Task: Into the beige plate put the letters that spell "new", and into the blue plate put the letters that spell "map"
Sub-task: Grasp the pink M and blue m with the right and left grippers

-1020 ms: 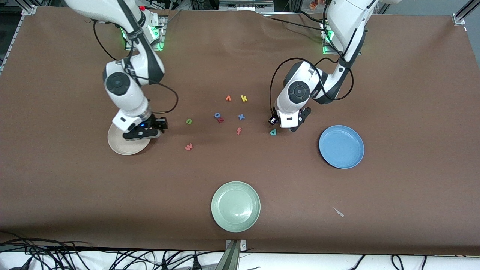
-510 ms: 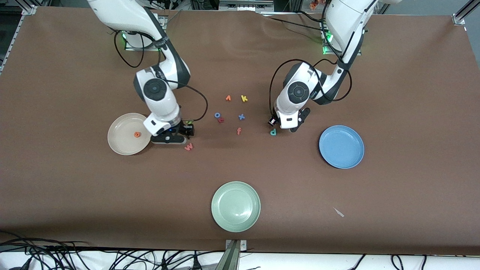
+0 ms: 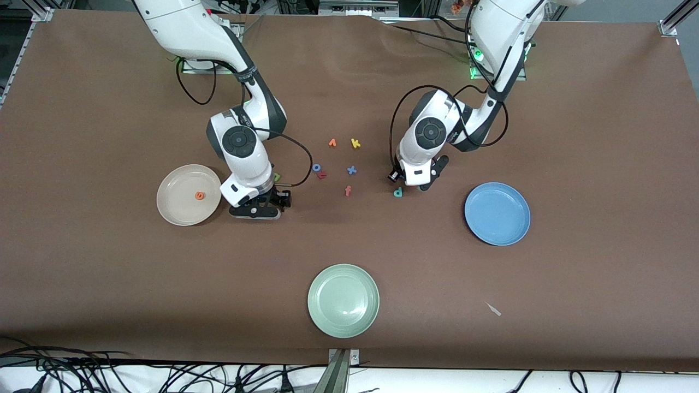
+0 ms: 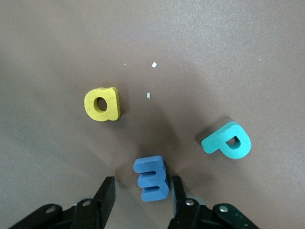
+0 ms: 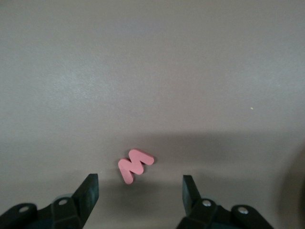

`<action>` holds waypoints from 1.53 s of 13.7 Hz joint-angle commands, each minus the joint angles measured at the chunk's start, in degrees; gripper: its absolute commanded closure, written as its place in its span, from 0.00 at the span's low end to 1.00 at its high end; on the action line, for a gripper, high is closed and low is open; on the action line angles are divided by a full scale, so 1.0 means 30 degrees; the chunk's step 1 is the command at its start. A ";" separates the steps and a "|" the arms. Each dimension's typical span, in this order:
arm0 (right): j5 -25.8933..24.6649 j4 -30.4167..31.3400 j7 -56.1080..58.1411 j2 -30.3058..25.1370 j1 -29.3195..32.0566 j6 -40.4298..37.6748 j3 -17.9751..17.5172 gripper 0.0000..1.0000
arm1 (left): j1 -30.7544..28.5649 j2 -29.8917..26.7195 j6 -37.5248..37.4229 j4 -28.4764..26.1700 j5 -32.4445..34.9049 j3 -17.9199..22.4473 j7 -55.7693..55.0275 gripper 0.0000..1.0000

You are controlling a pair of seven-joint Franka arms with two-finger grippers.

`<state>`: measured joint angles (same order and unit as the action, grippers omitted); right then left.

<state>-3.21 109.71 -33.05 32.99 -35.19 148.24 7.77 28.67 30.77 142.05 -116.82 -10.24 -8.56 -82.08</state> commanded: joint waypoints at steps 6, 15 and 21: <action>0.0337 -0.0416 -0.0115 0.1073 0.0069 0.1093 -0.0010 0.25 | 0.0024 -0.0470 -0.0035 -0.0026 -0.0483 0.0246 -0.0207 0.92; 0.0483 -0.0182 -0.0173 0.1571 0.0011 0.1943 -0.0010 0.49 | -0.1757 -0.2934 -0.6007 0.2666 0.4140 0.0657 0.0404 0.93; 0.0571 -0.0211 0.0236 0.1337 0.0127 0.1594 -0.0010 0.76 | -0.5622 -0.2467 -0.6336 0.2757 0.4556 0.0656 0.7894 0.94</action>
<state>-2.46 109.47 -33.37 36.22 -35.15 153.16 7.77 15.69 22.32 123.70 -109.00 2.11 -5.99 -65.64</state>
